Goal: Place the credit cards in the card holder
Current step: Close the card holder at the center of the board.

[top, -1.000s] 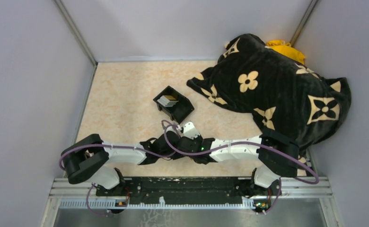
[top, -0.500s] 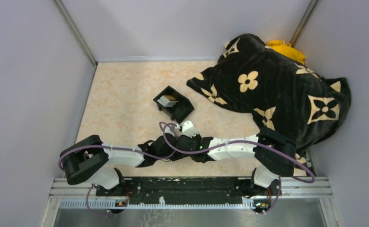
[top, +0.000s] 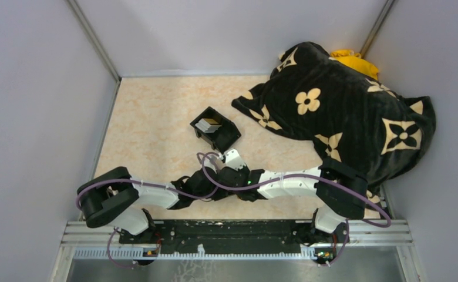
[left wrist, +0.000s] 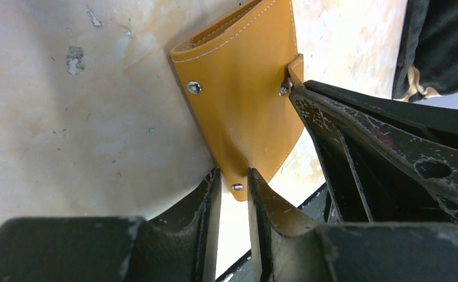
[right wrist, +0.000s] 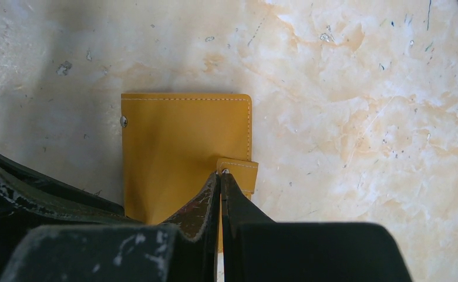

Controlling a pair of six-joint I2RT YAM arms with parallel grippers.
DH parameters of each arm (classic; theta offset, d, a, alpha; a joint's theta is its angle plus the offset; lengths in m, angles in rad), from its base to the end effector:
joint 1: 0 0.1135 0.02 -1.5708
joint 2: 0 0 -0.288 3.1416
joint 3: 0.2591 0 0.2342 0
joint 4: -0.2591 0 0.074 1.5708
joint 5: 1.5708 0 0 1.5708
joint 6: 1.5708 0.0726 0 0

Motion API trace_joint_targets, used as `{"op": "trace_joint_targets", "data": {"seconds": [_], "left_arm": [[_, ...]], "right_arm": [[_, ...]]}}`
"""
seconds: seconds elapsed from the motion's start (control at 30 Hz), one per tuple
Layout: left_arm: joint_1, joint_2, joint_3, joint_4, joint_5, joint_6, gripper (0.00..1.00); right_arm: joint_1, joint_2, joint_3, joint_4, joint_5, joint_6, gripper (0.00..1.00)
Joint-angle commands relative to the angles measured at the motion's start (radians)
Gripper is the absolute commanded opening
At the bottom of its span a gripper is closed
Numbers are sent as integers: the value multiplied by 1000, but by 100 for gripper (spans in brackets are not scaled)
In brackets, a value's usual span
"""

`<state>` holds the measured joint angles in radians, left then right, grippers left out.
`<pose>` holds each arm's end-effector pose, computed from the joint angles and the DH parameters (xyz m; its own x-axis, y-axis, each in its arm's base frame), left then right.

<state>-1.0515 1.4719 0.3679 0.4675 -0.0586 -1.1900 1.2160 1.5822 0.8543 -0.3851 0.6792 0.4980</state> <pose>0.1351 -0.2278 0.1379 -0.8925 -0.3061 -0.3312 0.0396 0.6784 -0.7336 0.1435 0.2560 0.1786 -0.5762 -0.4855 -0.6575 -0.4074 0.8680 -0.2839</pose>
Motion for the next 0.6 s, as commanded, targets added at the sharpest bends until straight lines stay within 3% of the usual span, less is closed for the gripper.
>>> {"op": "trace_joint_targets", "data": {"seconds": [0.0, 0.57], "left_arm": [[-3, 38, -34, -1, 7, -6, 30], [11, -15, -72, 5, -30, -10, 30]], "right_arm": [[-8, 5, 83, 92, -12, 8, 0], [-4, 32, 53, 57, -15, 46, 0]]}}
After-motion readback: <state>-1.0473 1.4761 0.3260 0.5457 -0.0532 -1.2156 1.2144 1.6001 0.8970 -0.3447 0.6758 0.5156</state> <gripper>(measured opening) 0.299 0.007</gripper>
